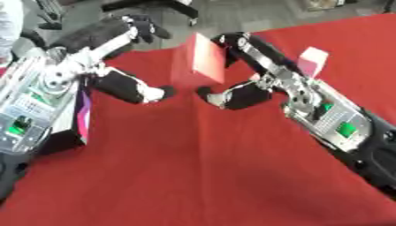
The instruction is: Pick up the objects with one hand, pass them to the other hand, and then place them into the box on the other side of the table.
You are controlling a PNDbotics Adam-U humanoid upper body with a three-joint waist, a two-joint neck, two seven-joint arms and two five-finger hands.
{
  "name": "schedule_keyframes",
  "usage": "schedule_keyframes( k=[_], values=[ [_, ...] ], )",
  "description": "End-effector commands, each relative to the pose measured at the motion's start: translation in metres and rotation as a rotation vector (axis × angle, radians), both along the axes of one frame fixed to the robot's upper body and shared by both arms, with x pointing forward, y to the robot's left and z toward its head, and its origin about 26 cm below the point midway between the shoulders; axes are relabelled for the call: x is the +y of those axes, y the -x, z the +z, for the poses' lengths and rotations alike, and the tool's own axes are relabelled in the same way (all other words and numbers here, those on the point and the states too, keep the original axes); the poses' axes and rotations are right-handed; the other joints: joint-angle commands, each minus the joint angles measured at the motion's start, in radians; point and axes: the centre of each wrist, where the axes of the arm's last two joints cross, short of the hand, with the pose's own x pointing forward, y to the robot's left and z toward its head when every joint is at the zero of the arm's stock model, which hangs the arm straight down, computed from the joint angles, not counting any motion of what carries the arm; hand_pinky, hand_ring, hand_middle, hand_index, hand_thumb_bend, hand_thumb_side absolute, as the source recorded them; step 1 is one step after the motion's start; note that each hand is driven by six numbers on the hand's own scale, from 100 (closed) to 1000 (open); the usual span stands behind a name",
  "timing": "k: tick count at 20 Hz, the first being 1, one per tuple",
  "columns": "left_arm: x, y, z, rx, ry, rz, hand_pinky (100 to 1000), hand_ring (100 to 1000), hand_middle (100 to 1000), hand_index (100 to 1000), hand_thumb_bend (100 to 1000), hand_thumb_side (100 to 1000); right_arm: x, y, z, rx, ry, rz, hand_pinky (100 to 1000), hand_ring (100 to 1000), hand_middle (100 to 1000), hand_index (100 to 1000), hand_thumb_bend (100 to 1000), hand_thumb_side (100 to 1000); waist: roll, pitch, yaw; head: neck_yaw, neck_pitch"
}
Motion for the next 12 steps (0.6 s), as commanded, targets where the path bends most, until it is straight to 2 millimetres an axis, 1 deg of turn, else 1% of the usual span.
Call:
schedule_keyframes(
  k=[1, 3, 4, 8, 11, 12],
  values=[
    [-0.001, 0.006, 0.013, -0.049, -0.006, -0.028, 836, 827, 821, 887, 595, 414, 0.001, -0.001, 0.006, -0.022, 0.009, 0.012, 670, 607, 469, 577, 227, 100, 0.009, -0.027, 0.002, 0.002, -0.001],
    [-0.001, 0.010, 0.014, -0.039, -0.018, -0.049, 837, 829, 821, 886, 599, 459, 0.001, -0.002, 0.004, -0.017, 0.012, 0.013, 670, 607, 469, 577, 228, 100, 0.009, -0.026, 0.001, -0.003, -0.001],
    [-0.001, 0.012, 0.015, -0.031, -0.023, -0.058, 838, 829, 822, 887, 604, 467, 0.001, -0.002, 0.004, -0.015, 0.013, 0.013, 670, 607, 469, 577, 228, 100, 0.008, -0.025, 0.001, -0.005, -0.001],
    [-0.001, 0.020, 0.021, -0.018, -0.034, -0.082, 840, 831, 823, 887, 622, 474, 0.002, -0.002, 0.002, -0.011, 0.015, 0.018, 669, 606, 468, 576, 228, 100, 0.006, -0.021, 0.001, -0.007, -0.001],
    [-0.001, 0.022, 0.022, -0.005, -0.035, -0.088, 840, 832, 822, 886, 619, 480, -0.002, 0.004, 0.003, -0.015, 0.015, 0.025, 669, 606, 468, 576, 239, 100, 0.005, -0.018, 0.001, -0.003, -0.001],
    [-0.002, 0.022, 0.023, -0.002, -0.034, -0.089, 840, 832, 822, 886, 613, 479, -0.003, 0.005, 0.004, -0.015, 0.015, 0.027, 668, 606, 468, 576, 228, 100, 0.004, -0.017, 0.001, 0.000, -0.001]
  ],
)
